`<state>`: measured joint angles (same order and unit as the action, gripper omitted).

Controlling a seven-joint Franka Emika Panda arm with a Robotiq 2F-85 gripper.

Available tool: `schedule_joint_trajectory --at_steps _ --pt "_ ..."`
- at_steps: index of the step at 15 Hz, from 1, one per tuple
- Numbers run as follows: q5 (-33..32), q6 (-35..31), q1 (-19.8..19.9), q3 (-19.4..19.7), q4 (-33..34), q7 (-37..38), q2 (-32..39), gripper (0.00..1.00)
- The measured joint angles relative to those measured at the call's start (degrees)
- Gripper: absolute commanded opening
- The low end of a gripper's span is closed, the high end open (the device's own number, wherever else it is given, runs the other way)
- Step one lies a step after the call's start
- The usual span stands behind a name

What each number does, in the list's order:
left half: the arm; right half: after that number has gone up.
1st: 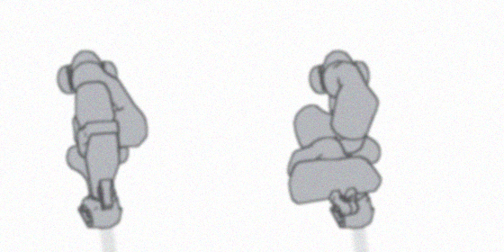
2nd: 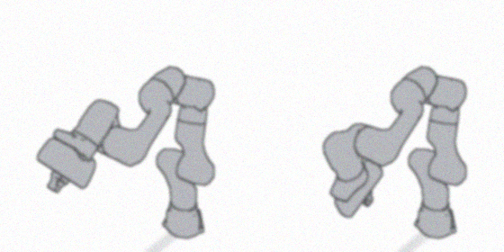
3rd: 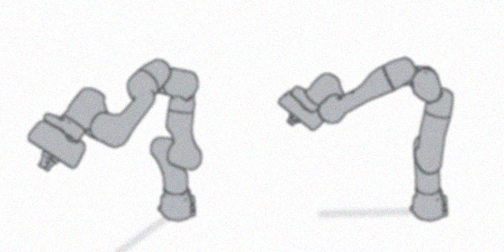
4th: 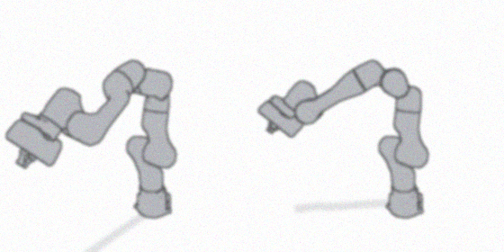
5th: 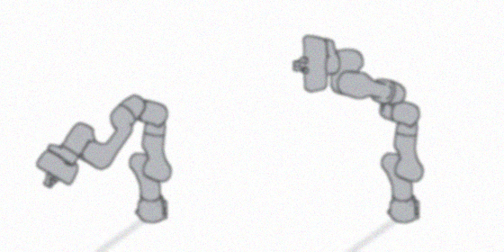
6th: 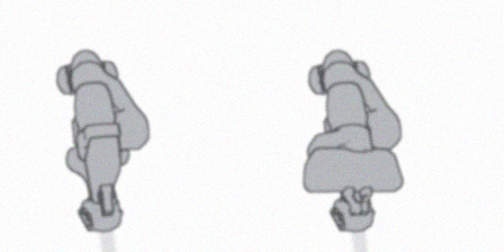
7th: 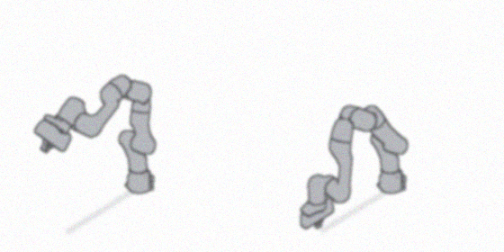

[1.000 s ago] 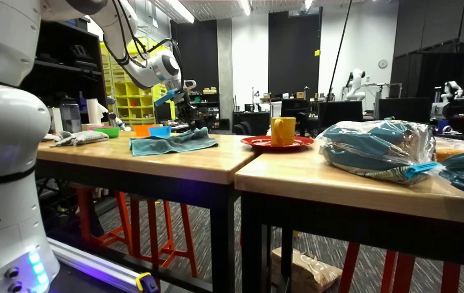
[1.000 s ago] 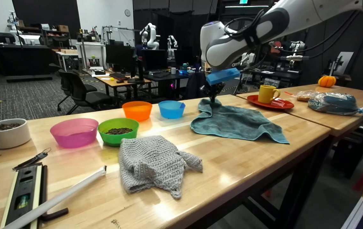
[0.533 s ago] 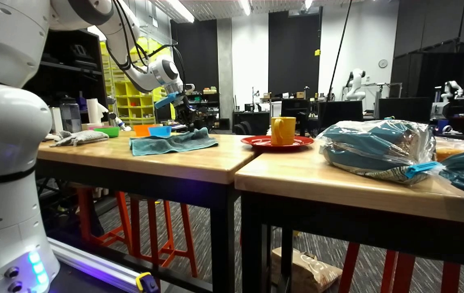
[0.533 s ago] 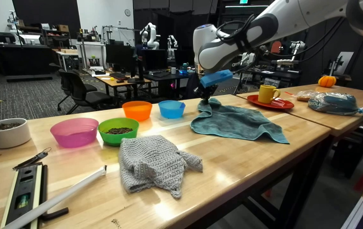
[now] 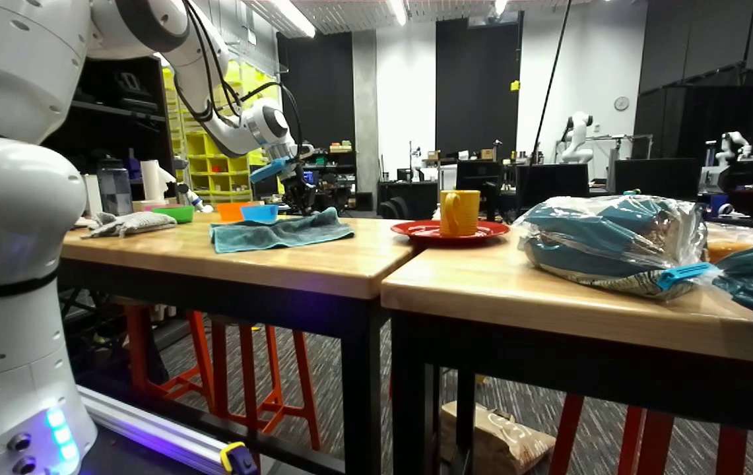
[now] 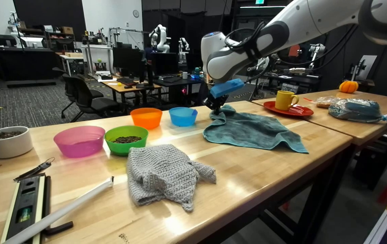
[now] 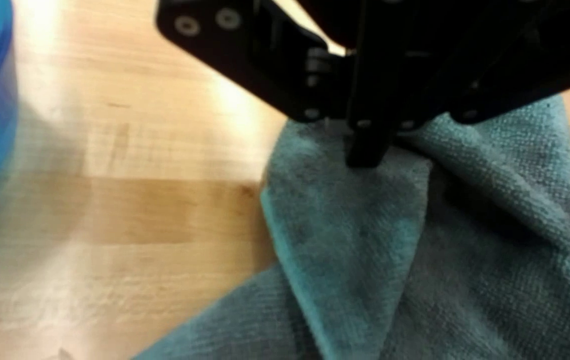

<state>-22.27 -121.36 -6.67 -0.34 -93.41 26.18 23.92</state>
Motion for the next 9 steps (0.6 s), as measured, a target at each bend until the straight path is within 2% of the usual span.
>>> schedule_joint_trajectory --at_steps 9 --pt "2.3 0.0 0.0 0.8 5.8 -1.0 4.3 0.0"
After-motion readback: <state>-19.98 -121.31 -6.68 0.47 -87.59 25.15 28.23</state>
